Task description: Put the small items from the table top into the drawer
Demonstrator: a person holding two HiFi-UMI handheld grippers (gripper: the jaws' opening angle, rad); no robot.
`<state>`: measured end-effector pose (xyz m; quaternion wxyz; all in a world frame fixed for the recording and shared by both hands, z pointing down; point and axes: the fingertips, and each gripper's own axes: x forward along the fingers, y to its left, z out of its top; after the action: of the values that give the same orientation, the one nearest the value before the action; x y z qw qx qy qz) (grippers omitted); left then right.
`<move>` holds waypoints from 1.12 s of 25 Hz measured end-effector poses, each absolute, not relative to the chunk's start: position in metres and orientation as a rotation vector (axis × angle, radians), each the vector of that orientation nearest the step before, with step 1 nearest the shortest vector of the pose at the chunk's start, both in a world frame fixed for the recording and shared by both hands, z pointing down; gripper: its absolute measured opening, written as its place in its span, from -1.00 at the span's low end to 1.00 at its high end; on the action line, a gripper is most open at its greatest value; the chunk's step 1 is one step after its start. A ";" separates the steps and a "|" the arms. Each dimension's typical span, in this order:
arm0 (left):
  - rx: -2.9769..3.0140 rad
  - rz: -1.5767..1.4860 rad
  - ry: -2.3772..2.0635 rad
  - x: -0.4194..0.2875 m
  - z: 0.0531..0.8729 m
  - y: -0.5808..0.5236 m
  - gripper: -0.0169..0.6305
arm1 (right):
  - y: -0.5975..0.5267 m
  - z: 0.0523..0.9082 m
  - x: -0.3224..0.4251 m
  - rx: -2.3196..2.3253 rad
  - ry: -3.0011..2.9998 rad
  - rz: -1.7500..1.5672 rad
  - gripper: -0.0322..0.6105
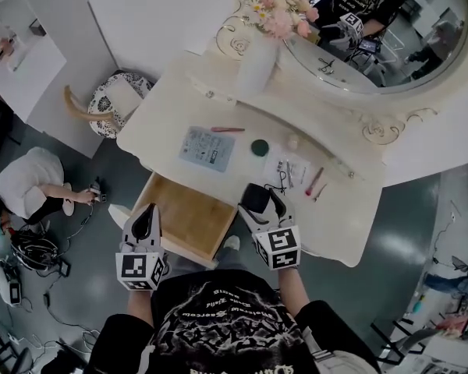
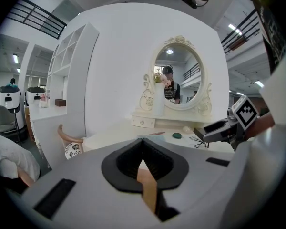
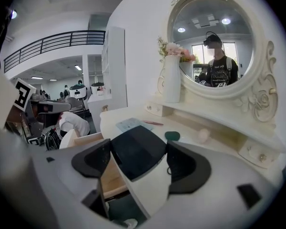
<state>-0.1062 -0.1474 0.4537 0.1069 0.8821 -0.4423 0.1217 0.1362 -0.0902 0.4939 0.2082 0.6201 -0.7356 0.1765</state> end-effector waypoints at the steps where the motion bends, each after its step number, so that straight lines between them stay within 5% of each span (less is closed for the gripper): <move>1: 2.595 0.358 -1.305 -0.108 0.454 -0.148 -0.90 | -0.092 0.493 0.132 1.718 -2.055 0.490 0.26; 28: 2.456 0.365 -1.493 -0.200 0.458 -0.140 -0.90 | -0.124 0.500 0.024 1.453 -2.226 0.462 0.26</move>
<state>-0.2004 -0.1397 0.4582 0.1216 0.8414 -0.5115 0.1250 0.0240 -0.1237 0.5004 0.2199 0.5252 -0.8050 0.1670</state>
